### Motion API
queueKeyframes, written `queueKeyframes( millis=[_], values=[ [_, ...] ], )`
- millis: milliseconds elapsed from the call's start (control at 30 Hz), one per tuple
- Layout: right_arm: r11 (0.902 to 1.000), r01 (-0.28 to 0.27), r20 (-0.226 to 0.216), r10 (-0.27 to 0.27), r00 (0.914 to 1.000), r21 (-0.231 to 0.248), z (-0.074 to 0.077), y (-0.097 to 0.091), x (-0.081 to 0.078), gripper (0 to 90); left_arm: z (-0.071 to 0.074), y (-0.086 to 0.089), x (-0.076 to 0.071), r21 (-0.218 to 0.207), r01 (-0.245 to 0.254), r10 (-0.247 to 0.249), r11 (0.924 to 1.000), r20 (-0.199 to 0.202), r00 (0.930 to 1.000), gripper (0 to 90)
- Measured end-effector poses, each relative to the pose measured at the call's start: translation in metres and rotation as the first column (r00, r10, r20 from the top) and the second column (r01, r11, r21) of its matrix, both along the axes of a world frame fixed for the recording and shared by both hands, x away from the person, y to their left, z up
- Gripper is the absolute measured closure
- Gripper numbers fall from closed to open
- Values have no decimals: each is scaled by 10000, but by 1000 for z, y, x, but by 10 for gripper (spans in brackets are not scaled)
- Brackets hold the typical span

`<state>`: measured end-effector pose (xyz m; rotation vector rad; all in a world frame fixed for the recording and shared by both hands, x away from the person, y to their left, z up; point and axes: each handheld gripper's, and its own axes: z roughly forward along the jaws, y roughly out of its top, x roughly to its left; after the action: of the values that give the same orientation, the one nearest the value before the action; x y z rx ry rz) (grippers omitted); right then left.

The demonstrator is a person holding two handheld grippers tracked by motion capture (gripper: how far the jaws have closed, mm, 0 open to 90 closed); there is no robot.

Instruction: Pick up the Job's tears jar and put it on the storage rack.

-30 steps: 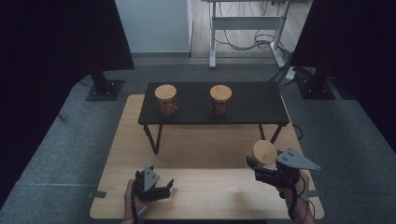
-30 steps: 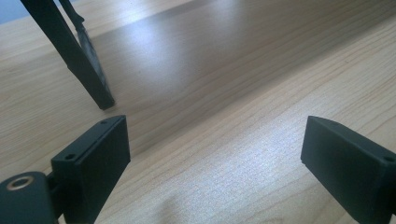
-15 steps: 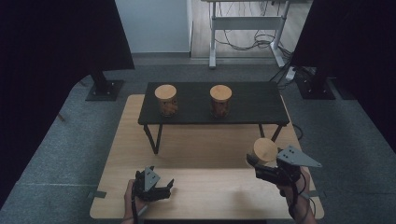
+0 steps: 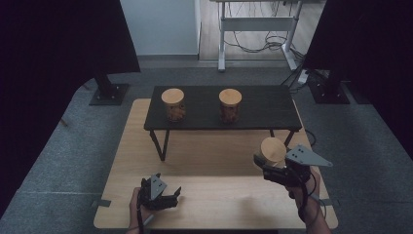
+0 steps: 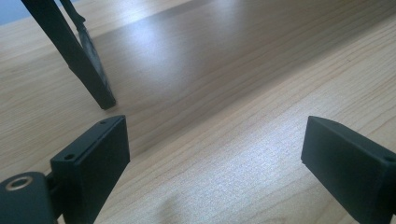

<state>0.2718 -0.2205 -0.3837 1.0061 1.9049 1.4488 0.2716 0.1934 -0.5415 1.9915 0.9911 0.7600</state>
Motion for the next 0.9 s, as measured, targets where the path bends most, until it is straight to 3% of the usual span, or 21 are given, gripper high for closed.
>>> queueKeyframes(
  millis=[800,900],
  values=[
    [9999,102,25,-102,9999,-10,16,3,22,249,0,0,0,22,-10,10,10000,-6,10000,75],
    [9998,8,-23,-8,10000,174,18,1,25,249,0,1,0,1,-40,40,10000,-6,10000,75]
  ],
)
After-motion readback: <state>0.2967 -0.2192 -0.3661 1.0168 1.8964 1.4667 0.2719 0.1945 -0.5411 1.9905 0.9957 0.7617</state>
